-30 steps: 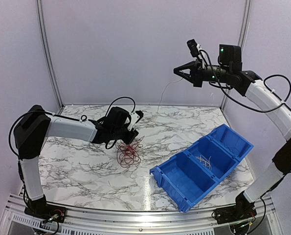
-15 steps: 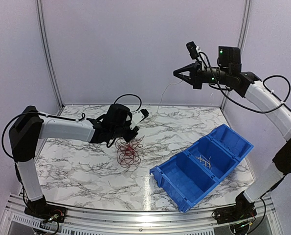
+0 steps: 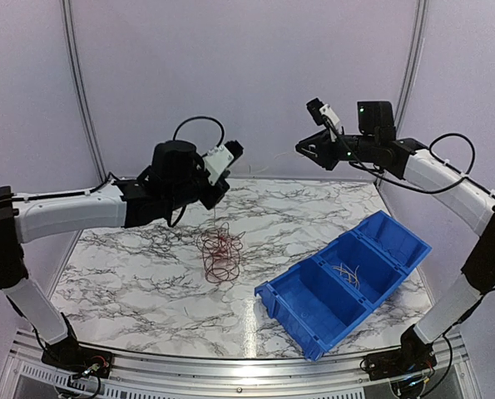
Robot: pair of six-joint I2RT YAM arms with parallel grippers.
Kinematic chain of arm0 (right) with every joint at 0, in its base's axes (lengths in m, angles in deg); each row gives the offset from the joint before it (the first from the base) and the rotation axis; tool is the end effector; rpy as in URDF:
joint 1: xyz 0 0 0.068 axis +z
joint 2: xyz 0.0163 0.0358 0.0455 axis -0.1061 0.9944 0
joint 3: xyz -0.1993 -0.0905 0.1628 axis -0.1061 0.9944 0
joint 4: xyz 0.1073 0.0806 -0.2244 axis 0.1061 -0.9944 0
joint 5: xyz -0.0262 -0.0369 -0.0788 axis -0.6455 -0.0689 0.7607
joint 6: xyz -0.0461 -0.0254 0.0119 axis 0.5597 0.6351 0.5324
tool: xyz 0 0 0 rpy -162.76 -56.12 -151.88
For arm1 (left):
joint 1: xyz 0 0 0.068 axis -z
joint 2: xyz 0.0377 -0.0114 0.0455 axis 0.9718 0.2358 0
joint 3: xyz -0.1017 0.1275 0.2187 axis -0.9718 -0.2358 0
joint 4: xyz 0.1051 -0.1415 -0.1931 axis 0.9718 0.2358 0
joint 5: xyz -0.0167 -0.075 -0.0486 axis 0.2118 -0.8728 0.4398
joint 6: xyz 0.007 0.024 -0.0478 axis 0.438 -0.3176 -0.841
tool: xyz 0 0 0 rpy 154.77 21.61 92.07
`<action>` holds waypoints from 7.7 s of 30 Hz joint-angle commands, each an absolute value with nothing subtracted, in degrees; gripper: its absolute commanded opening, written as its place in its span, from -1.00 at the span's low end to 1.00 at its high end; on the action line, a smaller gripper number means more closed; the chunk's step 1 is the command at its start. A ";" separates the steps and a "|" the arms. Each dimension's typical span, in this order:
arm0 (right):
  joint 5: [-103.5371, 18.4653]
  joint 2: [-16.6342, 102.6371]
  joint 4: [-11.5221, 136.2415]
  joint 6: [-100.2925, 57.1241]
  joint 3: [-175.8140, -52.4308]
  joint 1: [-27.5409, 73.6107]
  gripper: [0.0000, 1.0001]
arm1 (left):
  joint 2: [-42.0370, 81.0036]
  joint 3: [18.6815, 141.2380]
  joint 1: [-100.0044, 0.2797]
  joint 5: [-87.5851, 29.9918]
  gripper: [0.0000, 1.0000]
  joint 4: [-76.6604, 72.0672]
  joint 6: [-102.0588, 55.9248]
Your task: Untangle the cables
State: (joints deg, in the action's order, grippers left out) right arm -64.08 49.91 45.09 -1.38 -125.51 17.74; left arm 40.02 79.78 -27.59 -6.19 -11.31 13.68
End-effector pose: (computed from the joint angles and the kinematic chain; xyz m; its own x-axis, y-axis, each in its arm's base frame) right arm 0.3188 0.1596 0.3991 -0.1078 -0.2687 -0.9572 -0.8222 0.5654 -0.0661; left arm 0.2712 -0.2961 0.3074 0.1096 0.5000 -0.8591 0.5776 0.6713 0.4644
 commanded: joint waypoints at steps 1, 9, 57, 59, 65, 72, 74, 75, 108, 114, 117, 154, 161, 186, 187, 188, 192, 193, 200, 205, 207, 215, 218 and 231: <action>-60.70 53.31 47.20 -2.59 -124.30 17.90 -0.51 | 33.16 89.63 -27.75 -0.57 -1.00 -11.68 20.36; -65.39 53.55 46.59 -2.68 -124.99 18.03 -0.31 | 32.01 103.55 -27.85 -0.69 -1.00 -6.05 25.90; -64.29 69.70 47.32 17.86 -136.95 36.89 -0.71 | 27.00 67.34 -31.10 -18.43 -1.00 -12.81 3.58; -64.67 69.08 47.47 16.43 -136.95 36.94 -1.00 | 27.56 66.76 -31.10 -16.67 -0.91 -13.63 2.91; -65.95 65.28 46.06 13.18 -137.94 36.91 -1.00 | 32.38 61.49 -31.56 -10.07 -0.15 -20.16 -2.37; -66.65 64.16 43.59 11.95 -139.51 36.96 -1.00 | 36.38 54.50 -31.58 -10.86 0.10 -28.17 -9.19; -67.19 64.18 42.90 11.58 -140.57 36.92 -1.00 | 38.14 53.97 -31.62 -10.76 0.10 -29.59 -9.78; -67.51 64.26 42.39 11.38 -141.31 36.91 -1.00 | 39.84 54.12 -31.65 -10.72 0.10 -30.12 -9.95; -73.40 51.35 31.87 12.05 -139.70 21.24 -1.00 | 29.80 52.43 -32.92 -11.92 0.19 -34.10 -16.10; -72.03 45.06 30.75 13.87 -129.73 18.24 -1.00 | 25.12 56.26 -32.98 -6.66 0.34 -25.91 -12.35; -70.53 42.02 28.56 16.22 -125.55 16.87 -1.00 | 25.62 59.67 -33.16 -1.71 0.48 -22.32 -8.83; -56.04 26.46 12.99 28.67 -91.57 5.46 -0.69 | 29.62 61.78 -34.28 0.46 0.51 -16.54 -23.51; -56.09 25.77 10.75 28.42 -95.74 5.50 -0.23 | 29.20 60.64 -34.26 0.48 0.51 -16.54 -23.58; -66.06 51.08 34.10 16.23 -112.66 20.95 -0.22 | 34.58 56.16 -35.67 -17.35 0.32 -6.84 -36.58; -66.28 53.91 34.33 15.71 -115.47 21.78 -0.21 | 34.06 55.81 -35.67 -17.02 0.33 -6.92 -36.89; -66.46 56.73 34.25 15.48 -117.92 22.81 -0.18 | 33.57 55.64 -35.67 -16.74 0.34 -6.87 -37.14; -64.14 68.20 34.65 16.35 -125.64 26.20 -0.08 | 32.31 54.91 -35.71 -14.25 0.36 -5.81 -38.44; -63.91 70.51 34.65 16.31 -127.68 26.80 -0.06 | 32.16 54.71 -35.67 -13.88 0.36 -5.62 -38.59; -62.64 86.94 32.09 15.72 -142.26 30.93 0.05 | 30.05 54.69 -35.67 -15.64 0.31 -3.89 -41.24; -62.18 95.14 32.11 11.45 -151.76 31.74 0.16 | 26.58 51.01 -35.58 -19.02 0.17 -11.11 -43.83; -63.16 97.06 32.05 11.46 -153.09 31.85 0.16 | 26.57 51.23 -35.50 -18.67 0.17 -11.19 -44.01; -68.26 97.62 33.25 11.87 -153.82 32.39 -0.67 | 28.28 52.27 -35.33 -17.27 0.23 -12.34 -42.78; -71.20 96.10 33.30 11.08 -152.90 32.59 -0.93 | 31.59 53.45 -35.27 -16.64 0.25 -14.78 -41.55; -84.67 80.83 30.13 7.62 -150.28 34.80 -1.00 | 53.14 65.21 -35.05 -14.86 0.00 -26.48 -41.28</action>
State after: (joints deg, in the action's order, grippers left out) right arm -76.19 89.20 31.43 9.33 -149.31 34.29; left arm 48.37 62.12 -35.04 -16.81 -22.24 -40.70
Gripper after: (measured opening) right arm 0.016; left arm 0.519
